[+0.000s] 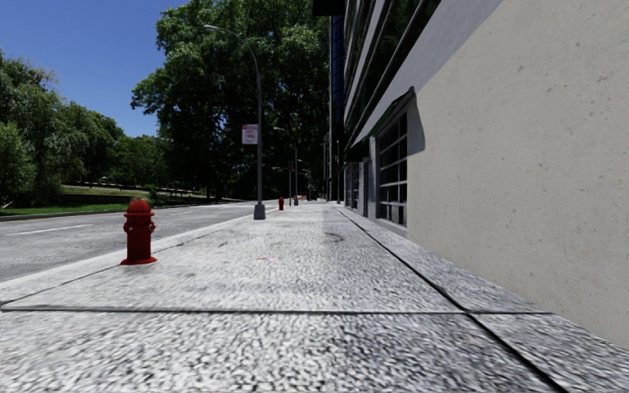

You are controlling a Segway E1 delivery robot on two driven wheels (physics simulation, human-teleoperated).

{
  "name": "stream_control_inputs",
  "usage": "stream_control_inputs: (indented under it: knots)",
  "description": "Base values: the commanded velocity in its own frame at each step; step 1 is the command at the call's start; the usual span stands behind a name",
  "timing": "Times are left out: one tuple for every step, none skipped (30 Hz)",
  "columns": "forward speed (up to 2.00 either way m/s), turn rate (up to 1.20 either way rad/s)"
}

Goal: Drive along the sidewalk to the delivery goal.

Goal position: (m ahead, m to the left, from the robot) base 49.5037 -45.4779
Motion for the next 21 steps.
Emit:
stream_control_inputs:
  knots:
    - [1.98, 0.00]
    - [1.98, 0.00]
    - [1.98, 0.00]
    - [1.98, 0.00]
    - [1.98, 0.00]
    - [1.98, 0.00]
    - [1.98, 0.00]
    - [1.98, 0.00]
    - [1.98, 0.00]
    - [1.98, 0.00]
    - [1.98, 0.00]
    - [1.98, 0.00]
    - [1.98, 0.00]
    - [1.98, 0.00]
    - [1.98, 0.00]
    - [1.98, 0.00]
    - [1.98, 0.00]
    - [1.98, 0.00]
    - [1.98, 0.00]
    - [1.98, 0.00]
    - [1.98, 0.00]
